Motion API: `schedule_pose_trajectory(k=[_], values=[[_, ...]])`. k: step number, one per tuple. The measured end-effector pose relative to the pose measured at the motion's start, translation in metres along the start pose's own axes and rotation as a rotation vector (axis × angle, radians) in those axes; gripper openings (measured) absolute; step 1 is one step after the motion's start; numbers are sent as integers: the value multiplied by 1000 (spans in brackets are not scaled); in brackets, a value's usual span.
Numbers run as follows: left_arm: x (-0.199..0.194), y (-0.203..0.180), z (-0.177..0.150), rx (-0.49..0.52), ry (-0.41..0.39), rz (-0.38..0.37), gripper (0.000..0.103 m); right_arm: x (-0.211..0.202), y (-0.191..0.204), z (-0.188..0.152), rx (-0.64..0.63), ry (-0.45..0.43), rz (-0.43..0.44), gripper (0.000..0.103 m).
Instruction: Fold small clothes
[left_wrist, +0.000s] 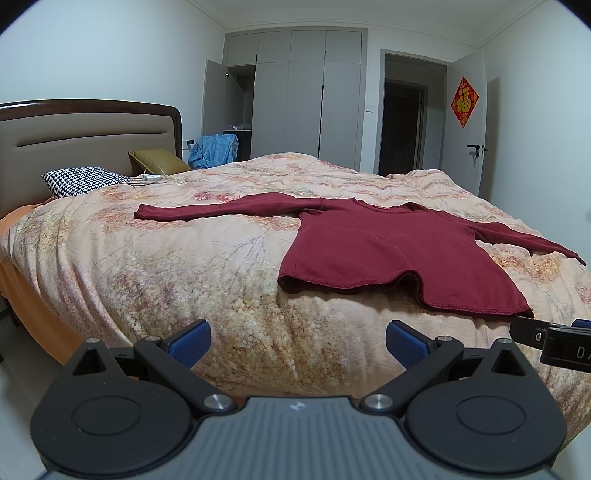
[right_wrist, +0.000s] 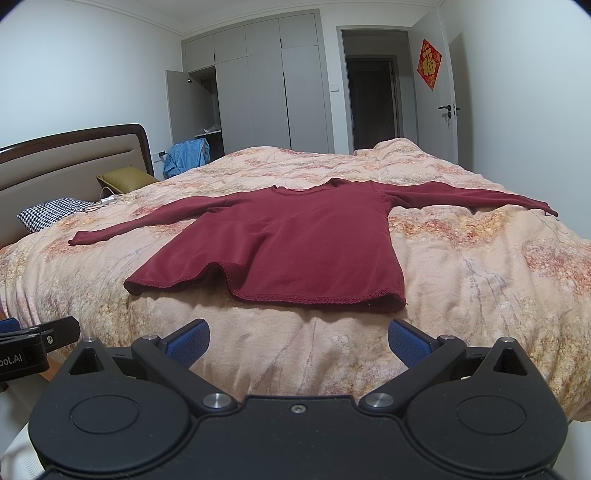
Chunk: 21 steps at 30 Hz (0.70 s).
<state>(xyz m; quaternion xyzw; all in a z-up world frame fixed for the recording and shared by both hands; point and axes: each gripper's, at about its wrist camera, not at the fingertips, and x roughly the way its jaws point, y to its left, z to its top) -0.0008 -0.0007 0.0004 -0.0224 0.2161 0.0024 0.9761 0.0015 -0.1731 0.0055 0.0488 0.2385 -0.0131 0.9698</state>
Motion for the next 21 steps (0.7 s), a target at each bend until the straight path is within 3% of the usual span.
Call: schedule_pose_trajectory(k=[21], values=[[-1,-1,1,0,4,1,103,1,0,0,3,4,2,103]])
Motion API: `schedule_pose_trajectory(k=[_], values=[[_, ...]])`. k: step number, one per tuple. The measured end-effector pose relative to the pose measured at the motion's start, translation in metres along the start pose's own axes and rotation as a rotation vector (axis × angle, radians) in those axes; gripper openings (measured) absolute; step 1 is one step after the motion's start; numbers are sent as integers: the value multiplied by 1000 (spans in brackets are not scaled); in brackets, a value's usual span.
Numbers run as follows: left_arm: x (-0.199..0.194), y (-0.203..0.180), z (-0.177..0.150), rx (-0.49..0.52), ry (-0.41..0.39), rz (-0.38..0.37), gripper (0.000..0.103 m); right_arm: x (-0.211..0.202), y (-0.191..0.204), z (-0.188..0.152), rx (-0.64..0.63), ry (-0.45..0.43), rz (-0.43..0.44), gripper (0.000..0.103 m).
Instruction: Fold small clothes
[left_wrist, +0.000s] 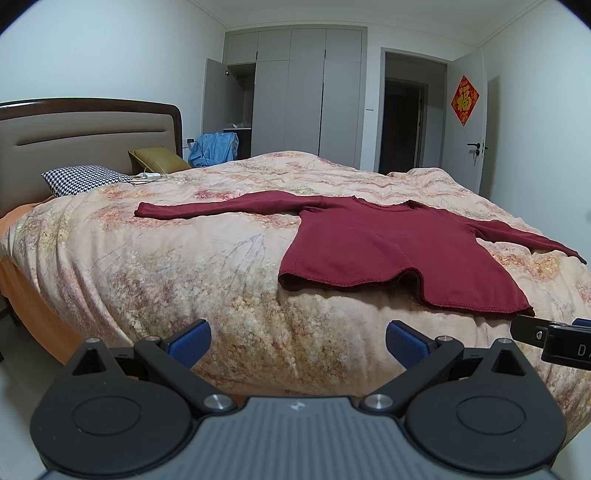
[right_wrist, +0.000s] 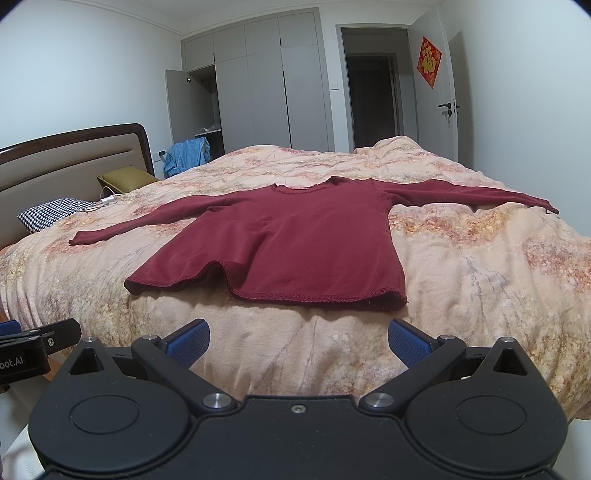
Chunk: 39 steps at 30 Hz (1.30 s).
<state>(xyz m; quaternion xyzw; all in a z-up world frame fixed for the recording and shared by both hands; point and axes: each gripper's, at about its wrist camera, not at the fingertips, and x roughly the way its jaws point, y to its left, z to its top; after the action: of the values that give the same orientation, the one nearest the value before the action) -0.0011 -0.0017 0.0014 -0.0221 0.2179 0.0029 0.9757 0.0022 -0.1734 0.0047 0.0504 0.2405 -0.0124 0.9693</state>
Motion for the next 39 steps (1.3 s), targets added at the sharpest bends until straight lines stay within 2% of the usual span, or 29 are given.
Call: schedule_pose_trajectory(k=[9,15,19,24,30,35,39], values=[[3,-1,-6,3,15,13,103,4,-1,0,2,15,15,103],[10,-3,-3,8,54,18,103,8,-12,4,50,25,51,103],[22,-7,8,15,82,38,103,15,-25,11,35,-14,39,103],[42,-23,31,86,79,18,103,37,-61,26,72,-73,-13,103],[85,-48,69,164,75,-17,103,76,-128,45,147,-93,-115,103],[129,-71,100,189,56,-68,103,110,-182,62,146,-107,-198,103],[172,-90,118,193,54,-109,103,139,-226,78,195,-102,-230,103]])
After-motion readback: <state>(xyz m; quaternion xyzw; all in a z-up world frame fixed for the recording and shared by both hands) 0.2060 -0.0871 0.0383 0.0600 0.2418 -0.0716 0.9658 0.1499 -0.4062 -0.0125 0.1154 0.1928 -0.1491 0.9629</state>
